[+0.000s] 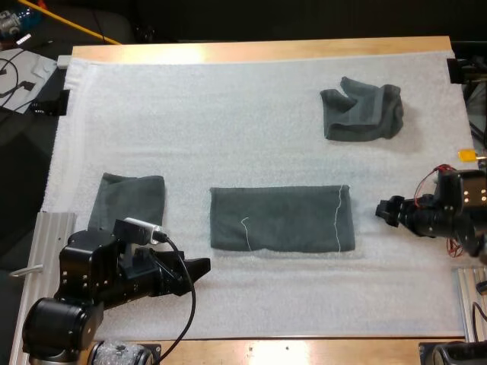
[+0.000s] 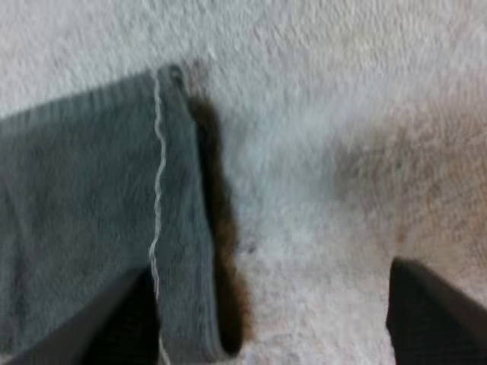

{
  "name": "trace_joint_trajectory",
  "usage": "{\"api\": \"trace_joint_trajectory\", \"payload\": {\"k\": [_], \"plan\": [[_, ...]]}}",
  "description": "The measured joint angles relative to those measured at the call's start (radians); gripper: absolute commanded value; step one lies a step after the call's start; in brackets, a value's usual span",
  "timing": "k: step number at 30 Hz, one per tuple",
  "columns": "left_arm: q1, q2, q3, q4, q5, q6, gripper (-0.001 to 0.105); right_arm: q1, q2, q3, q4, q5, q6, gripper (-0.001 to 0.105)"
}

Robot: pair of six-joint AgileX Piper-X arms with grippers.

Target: Pick towel from pile, fold and stack

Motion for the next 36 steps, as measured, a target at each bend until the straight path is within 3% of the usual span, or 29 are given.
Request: {"api": "trace_joint_trajectory", "payload": {"k": [5,22,36], "plan": [[0.000,0.000,0.000,0.003,0.001,-0.003,0.062,-0.056,0.137,0.004,-0.073,-0.138,-0.043,0.062],[0.000,0.007,0.000,0.008,0.002,-0.003,0.062,-0.035,0.364,0.002,-0.236,-0.256,-0.002,0.062],[0.000,0.007,0.000,0.011,0.002,-0.003,0.062,0.112,0.434,-0.003,-0.350,-0.275,0.098,0.062]]}}
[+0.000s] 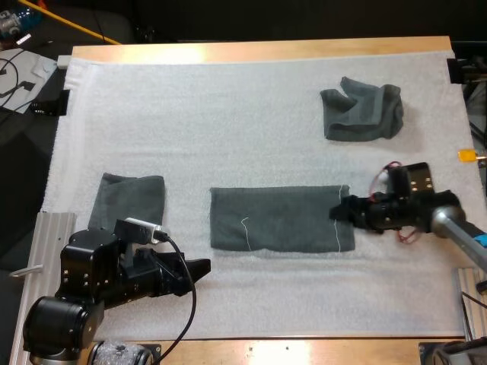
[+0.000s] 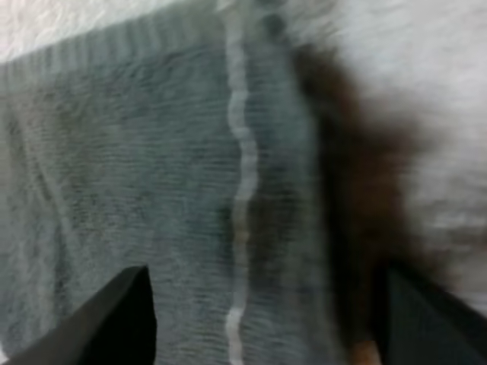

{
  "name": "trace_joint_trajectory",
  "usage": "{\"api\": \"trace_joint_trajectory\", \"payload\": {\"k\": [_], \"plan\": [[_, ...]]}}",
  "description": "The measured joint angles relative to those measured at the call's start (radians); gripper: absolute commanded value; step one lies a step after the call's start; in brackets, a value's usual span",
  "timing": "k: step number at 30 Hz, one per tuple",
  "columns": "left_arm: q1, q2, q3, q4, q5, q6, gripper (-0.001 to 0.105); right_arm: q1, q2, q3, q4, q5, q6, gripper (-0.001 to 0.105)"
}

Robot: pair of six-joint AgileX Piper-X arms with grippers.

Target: Pick towel from pile, fold and stack

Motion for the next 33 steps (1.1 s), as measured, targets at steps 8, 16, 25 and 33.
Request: {"api": "trace_joint_trajectory", "payload": {"k": [8,16,25,33], "plan": [[0.000,0.000,0.000,0.000,0.005,0.000,0.062,0.092,0.029,-0.011,-0.055,0.005,0.075,0.061],[0.000,0.000,0.000,0.000,0.005,0.002,0.062,0.112,0.036,-0.015,-0.048,0.039,0.115,0.011],[0.000,0.000,0.000,0.000,0.005,0.006,0.062,0.115,0.028,-0.012,0.003,0.090,0.112,0.000],[0.000,0.000,0.000,0.000,0.006,0.016,0.062,0.116,-0.109,-0.017,0.211,0.312,-0.023,0.000]]}}
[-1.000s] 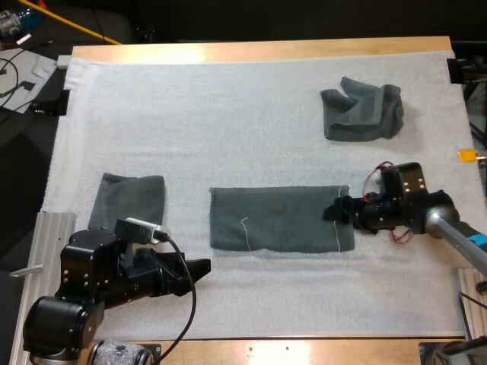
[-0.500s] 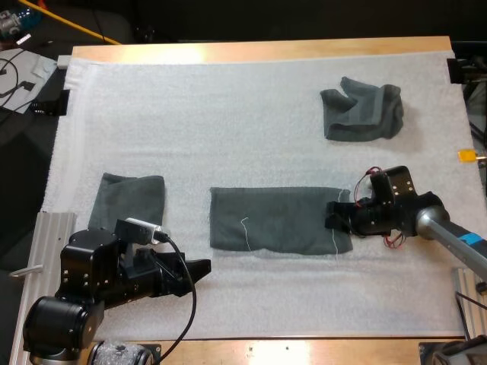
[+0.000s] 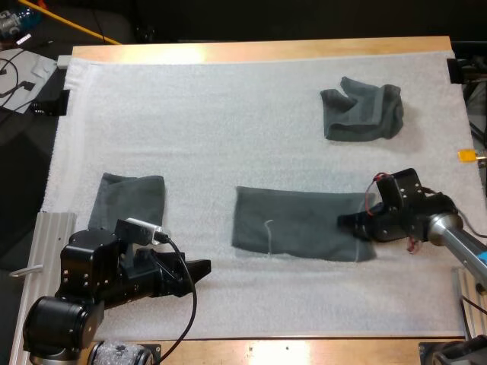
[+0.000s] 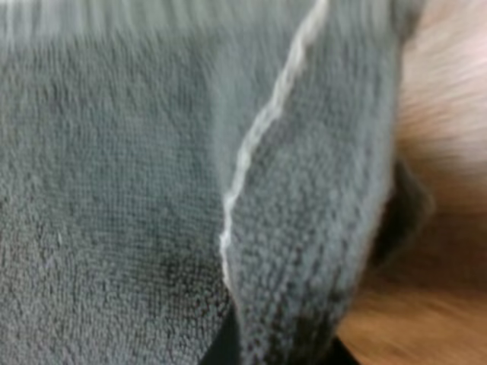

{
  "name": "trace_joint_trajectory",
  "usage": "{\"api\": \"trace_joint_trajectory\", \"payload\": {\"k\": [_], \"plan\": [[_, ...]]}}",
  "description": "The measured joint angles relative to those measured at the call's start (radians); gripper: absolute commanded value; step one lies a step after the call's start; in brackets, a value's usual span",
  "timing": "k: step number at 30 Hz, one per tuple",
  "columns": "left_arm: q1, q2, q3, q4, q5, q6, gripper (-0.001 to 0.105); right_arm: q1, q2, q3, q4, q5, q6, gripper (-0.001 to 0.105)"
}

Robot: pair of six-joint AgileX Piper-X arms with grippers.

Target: Pick towel from pile, fold and stack

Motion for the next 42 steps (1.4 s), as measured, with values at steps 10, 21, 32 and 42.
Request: {"api": "trace_joint_trajectory", "payload": {"k": [10,21,32,42], "plan": [[0.000,0.000,0.000,0.001,0.002,0.009,0.062,0.003,-0.075,-0.104,0.299,0.316,-0.229,0.000],[0.000,0.000,0.000,0.007,0.003,0.009,0.062,0.037,-0.132,-0.148,0.339,0.332,-0.172,0.000],[0.000,0.000,0.000,0.007,0.006,0.009,0.062,0.264,-0.018,-0.150,0.117,0.118,0.138,0.000],[0.000,0.000,0.000,0.015,0.008,0.012,0.062,0.319,0.081,-0.155,-0.022,0.054,0.287,0.001]]}}
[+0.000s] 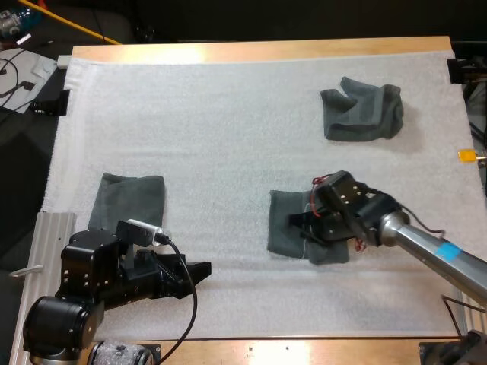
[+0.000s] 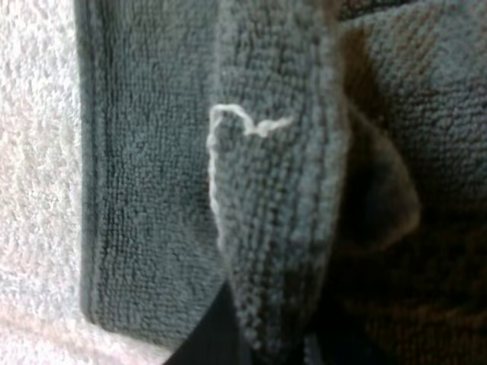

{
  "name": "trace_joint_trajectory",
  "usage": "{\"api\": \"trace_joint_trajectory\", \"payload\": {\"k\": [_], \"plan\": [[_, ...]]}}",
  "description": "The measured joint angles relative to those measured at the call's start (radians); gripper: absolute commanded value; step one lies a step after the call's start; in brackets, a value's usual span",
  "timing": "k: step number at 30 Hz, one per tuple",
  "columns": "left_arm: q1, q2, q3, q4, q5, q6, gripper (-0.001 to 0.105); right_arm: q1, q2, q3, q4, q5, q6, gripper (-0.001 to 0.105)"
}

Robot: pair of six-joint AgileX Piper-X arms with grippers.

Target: Pick towel from pile, fold and stack

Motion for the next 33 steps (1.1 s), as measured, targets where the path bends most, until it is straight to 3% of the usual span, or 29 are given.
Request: {"api": "trace_joint_trajectory", "payload": {"k": [5,7,10,14,16,19,27,33], "plan": [[0.000,0.000,0.000,0.000,0.000,0.000,0.062,0.016,0.054,-0.002,-0.047,-0.024,0.045,0.002],[0.000,0.000,0.000,0.000,0.000,0.000,0.062,0.016,0.068,-0.002,-0.057,-0.033,0.056,0.008],[0.000,0.000,0.000,0.001,0.000,0.000,0.062,0.017,0.080,-0.002,-0.069,-0.043,0.066,0.026],[0.000,0.000,0.000,0.001,0.000,0.002,0.062,0.017,0.084,-0.004,-0.084,-0.069,0.071,0.062],[0.000,0.000,0.000,0.001,0.000,0.005,0.062,0.017,0.084,-0.004,-0.106,-0.114,0.070,0.070],[0.000,0.000,0.000,0.001,0.000,0.008,0.062,0.017,0.084,-0.004,-0.131,-0.183,0.067,0.059],[0.000,0.000,0.000,0.001,0.000,0.008,0.062,0.023,0.058,-0.004,-0.157,-0.269,0.067,0.058],[0.000,0.000,0.000,0.001,0.000,0.012,0.062,0.092,0.055,-0.004,-0.162,-0.253,0.072,0.058]]}}
